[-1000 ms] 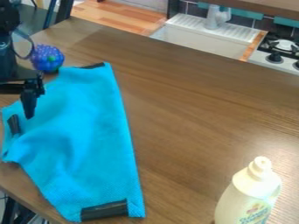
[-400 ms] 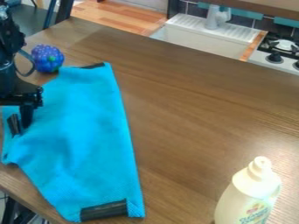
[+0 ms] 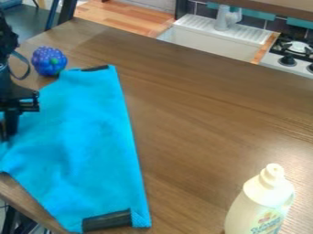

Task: Unfold the cloth from bottom left to top right

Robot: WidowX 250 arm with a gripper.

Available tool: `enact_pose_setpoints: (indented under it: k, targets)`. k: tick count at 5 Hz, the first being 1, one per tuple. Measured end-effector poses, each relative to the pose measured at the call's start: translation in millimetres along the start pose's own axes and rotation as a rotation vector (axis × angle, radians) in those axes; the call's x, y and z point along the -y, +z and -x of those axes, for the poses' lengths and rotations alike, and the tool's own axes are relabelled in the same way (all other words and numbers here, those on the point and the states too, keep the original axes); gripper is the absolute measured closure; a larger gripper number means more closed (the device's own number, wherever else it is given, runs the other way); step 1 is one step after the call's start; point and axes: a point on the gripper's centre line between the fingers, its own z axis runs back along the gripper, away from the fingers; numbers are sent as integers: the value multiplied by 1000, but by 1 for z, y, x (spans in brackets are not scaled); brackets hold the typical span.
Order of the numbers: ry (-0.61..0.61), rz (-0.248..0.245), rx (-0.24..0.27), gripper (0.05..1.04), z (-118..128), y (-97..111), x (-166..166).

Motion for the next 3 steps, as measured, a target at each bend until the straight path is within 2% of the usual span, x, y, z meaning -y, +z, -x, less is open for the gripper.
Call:
enact_pose_setpoints:
  k: [1,2,3]
  targets:
    - [12,20,-15,923,-6,9,2]
    - [94,31,-104,1016,-21,31,8]
    - [123,46,-138,1030,-30,45,26]
